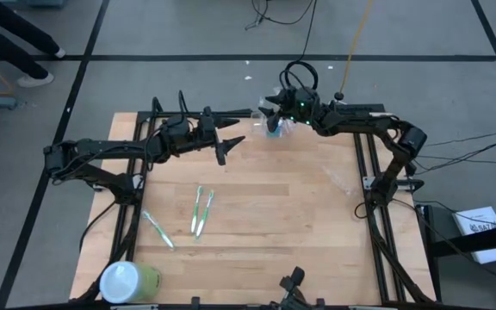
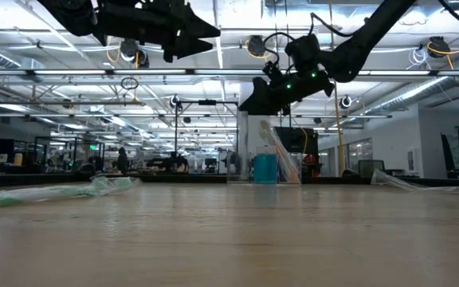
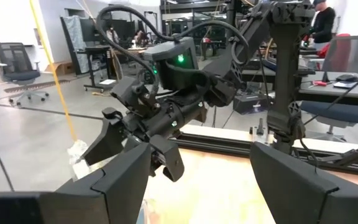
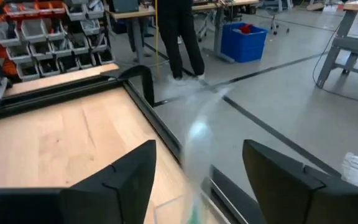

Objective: Pick & Place toothbrushing station
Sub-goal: Put the green toothbrush into the transparent organizer

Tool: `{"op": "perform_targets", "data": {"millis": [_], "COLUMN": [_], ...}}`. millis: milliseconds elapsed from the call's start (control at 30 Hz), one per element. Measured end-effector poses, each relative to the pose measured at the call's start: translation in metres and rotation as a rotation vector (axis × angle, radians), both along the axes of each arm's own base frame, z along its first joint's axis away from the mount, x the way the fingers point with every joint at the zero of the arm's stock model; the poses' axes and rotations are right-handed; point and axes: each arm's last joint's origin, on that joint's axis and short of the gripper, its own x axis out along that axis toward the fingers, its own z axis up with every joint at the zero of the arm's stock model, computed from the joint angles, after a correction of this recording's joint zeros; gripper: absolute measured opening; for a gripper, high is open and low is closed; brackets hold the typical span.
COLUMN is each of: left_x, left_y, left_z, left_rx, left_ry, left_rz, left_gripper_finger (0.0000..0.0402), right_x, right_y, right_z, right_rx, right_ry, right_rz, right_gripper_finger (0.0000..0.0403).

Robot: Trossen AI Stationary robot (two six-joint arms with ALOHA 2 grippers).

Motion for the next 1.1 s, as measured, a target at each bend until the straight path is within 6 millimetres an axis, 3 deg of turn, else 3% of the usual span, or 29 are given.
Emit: {"op": "perform_targets", "data": {"millis": [233,367,633,800,900,1100], "left_x": [0.0,0.0,0.0,-0.01,-0.023,-0.06], "left_y": [0.0,0.0,0.0,-0.011,-0.027,-0.063], "left_z": [-0.001,-0.002,-0.01,-0.028,-0.046,-0.068], "left_rx": [-0.023,-0.024,-0.049,-0.164,-0.288,-0.587], "left_ry": [0.007,0.019,0.091,0.326,0.557,0.913], "left_rz": [0.008,0.008,0.009,-0.003,0.064,0.268], "left_gripper_finger": [0.0285,0.0285,0.0285,0.0285,0.0285,0.0285], "right_x": [0.004,0.004,-0.003,-0.013,-0.02,-0.038], "right_y": [-0.004,0.001,0.022,0.053,0.074,0.11], "right_z": [-0.015,-0.007,0.029,0.058,0.069,0.063], "right_rx": [0.002,-0.021,-0.048,-0.025,-0.008,-0.033], "right_ry": [0.038,0.016,-0.013,-0.006,0.009,0.02], "right_rz": [-0.021,-0.01,0.026,0.149,0.226,0.308], "right_gripper_finger": [0.0233,0.0232,0.0236,0.0231,0.0233,0.0228]}}
